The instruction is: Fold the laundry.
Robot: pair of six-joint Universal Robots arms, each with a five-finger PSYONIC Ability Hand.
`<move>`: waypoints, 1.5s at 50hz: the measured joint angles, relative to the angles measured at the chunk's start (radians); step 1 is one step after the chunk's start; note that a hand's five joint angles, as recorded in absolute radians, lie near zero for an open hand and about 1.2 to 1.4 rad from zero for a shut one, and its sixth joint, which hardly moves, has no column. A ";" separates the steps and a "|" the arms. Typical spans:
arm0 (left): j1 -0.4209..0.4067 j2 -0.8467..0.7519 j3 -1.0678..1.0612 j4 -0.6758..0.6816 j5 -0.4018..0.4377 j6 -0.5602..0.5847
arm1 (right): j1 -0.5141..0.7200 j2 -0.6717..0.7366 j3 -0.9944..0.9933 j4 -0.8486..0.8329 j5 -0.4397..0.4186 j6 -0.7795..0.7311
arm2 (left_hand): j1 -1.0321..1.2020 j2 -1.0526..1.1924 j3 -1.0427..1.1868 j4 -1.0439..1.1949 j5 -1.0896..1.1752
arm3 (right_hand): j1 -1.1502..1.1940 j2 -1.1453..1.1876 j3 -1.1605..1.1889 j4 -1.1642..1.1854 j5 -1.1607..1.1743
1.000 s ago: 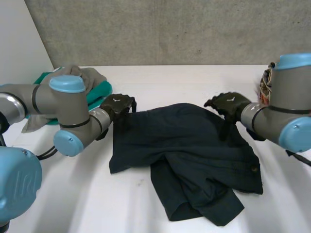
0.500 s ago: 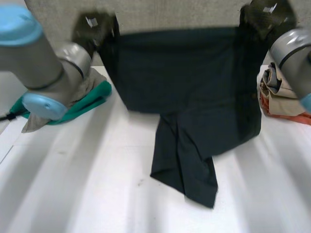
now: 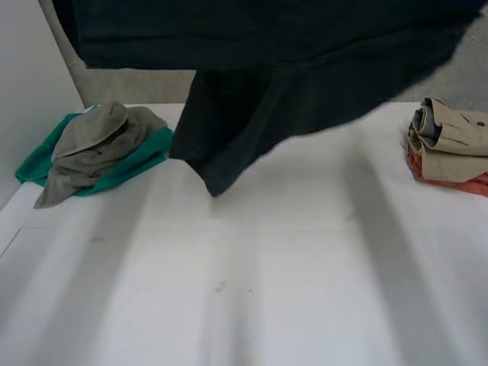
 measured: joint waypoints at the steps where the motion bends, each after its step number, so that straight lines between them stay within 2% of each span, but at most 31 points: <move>1: 0.001 -0.002 0.003 -0.002 0.000 0.000 | 0.002 0.002 0.000 0.004 -0.001 0.001 | 0.000 0.000 0.000 0.000 0.000 | 0.000 0.000 0.000 0.000 0.000; 8: 0.017 -0.096 0.026 -0.006 0.002 0.002 | 0.029 0.098 0.001 0.010 0.010 0.004 | 0.000 0.000 0.000 0.000 0.000 | 0.000 0.000 0.000 0.000 0.000; 17: 0.071 -0.424 0.166 -0.001 0.011 0.005 | 0.064 0.395 -0.026 -0.022 0.091 0.007 | 0.000 0.000 0.001 0.000 0.000 | 0.000 0.000 0.003 0.000 0.000; 21: 0.081 -0.629 0.294 0.005 0.023 0.005 | 0.074 0.546 -0.052 -0.116 0.137 0.010 | 0.000 0.001 0.002 0.000 0.000 | 0.000 0.000 0.004 0.000 0.000; 24: 0.085 -0.779 0.409 0.007 0.028 0.006 | 0.090 0.656 -0.062 -0.250 0.173 0.009 | 0.000 0.001 0.002 0.000 0.000 | 0.000 0.000 0.004 0.000 0.000; 25: 0.086 -0.836 0.456 0.007 0.029 0.006 | 0.098 0.696 -0.064 -0.310 0.184 0.009 | 0.000 0.001 0.002 0.000 0.000 | -0.014 -0.018 -0.016 -0.020 -0.009; 26: 0.088 -0.880 0.494 0.007 0.029 0.006 | 0.105 0.730 -0.066 -0.365 0.192 0.008 | -0.016 -0.025 -0.016 -0.018 -0.015 | -0.116 -0.146 -0.147 -0.152 -0.119; 27: 0.090 -0.926 0.533 0.007 0.028 0.005 | 0.112 0.767 -0.068 -0.425 0.199 0.007 | -0.148 -0.170 -0.147 -0.151 -0.134 | -0.216 -0.258 -0.256 -0.261 -0.240; 28: 0.091 -0.949 0.554 0.007 0.027 0.005 | 0.116 0.783 -0.069 -0.453 0.201 0.007 | -0.148 -0.170 -0.147 -0.151 -0.134 | -0.335 -0.380 -0.355 -0.360 -0.341; 29: 0.093 -0.986 0.587 0.007 0.024 0.005 | 0.123 0.822 -0.072 -0.515 0.204 0.006 | -0.484 -0.447 -0.439 -0.451 -0.430 | -0.535 -0.561 -0.550 -0.554 -0.545; 30: 0.094 -1.022 0.620 0.007 0.020 0.004 | 0.130 0.860 -0.076 -0.574 0.204 0.005 | -0.711 -0.667 -0.634 -0.650 -0.629 | -0.728 -0.779 -0.763 -0.767 -0.762; 31: 0.095 -1.036 0.632 0.007 0.017 0.004 | 0.133 0.877 -0.077 -0.597 0.203 0.004 | -0.774 -0.728 -0.714 -0.713 -0.693 | -0.798 -0.852 -0.841 -0.833 -0.820; 32: 0.096 -1.059 0.653 0.007 0.009 0.004 | 0.137 0.910 -0.082 -0.643 0.198 0.003 | -0.931 -0.914 -0.899 -0.911 -0.886 | -0.878 -0.942 -0.941 -0.947 -0.912; 35: 0.097 -1.081 0.667 0.005 -0.013 0.003 | 0.142 0.951 -0.089 -0.693 0.186 0.002 | -0.957 -0.988 -0.973 -0.994 -0.954 | -0.891 -0.967 -0.976 -0.982 -0.937; 40: 0.095 -1.033 0.606 -0.001 -0.054 0.003 | 0.142 0.925 -0.069 -0.668 0.174 0.001 | -0.959 -0.994 -0.980 -0.999 -0.954 | -0.891 -0.967 -0.976 -0.982 -0.937; 44: 0.094 -0.901 0.456 -0.014 -0.071 0.006 | 0.138 0.834 -0.007 -0.564 0.167 -0.001 | -0.959 -0.994 -0.980 -0.999 -0.954 | -0.891 -0.967 -0.976 -0.982 -0.937; 50: 0.083 -0.618 0.093 -0.050 -0.073 0.011 | 0.129 0.678 0.151 -0.344 0.152 -0.007 | -0.951 -0.989 -0.976 -0.994 -0.951 | -0.891 -0.967 -0.976 -0.982 -0.937; 54: 0.062 -0.438 -0.165 -0.095 -0.069 0.013 | 0.118 0.606 0.281 -0.221 0.136 -0.024 | -0.844 -0.902 -0.897 -0.901 -0.875 | -0.866 -0.925 -0.934 -0.949 -0.901; 58: 0.014 -0.301 -0.400 -0.150 -0.066 0.016 | 0.105 0.556 0.419 -0.154 0.102 -0.070 | -0.726 -0.784 -0.778 -0.787 -0.762 | -0.677 -0.743 -0.753 -0.765 -0.715; 65: -0.114 -0.177 -0.741 -0.207 -0.066 0.018 | 0.067 0.518 0.633 -0.159 0.004 -0.175 | -0.574 -0.630 -0.624 -0.627 -0.605 | -0.512 -0.576 -0.585 -0.598 -0.554; 70: -0.183 -0.180 -0.873 -0.201 -0.069 0.018 | 0.045 0.528 0.705 -0.235 -0.048 -0.202 | -0.555 -0.604 -0.598 -0.600 -0.580 | -0.459 -0.527 -0.529 -0.543 -0.499; 75: -0.203 -0.234 -0.924 -0.164 -0.072 0.017 | 0.039 0.579 0.724 -0.323 -0.070 -0.209 | -0.564 -0.610 -0.603 -0.611 -0.591 | -0.474 -0.540 -0.558 -0.569 -0.537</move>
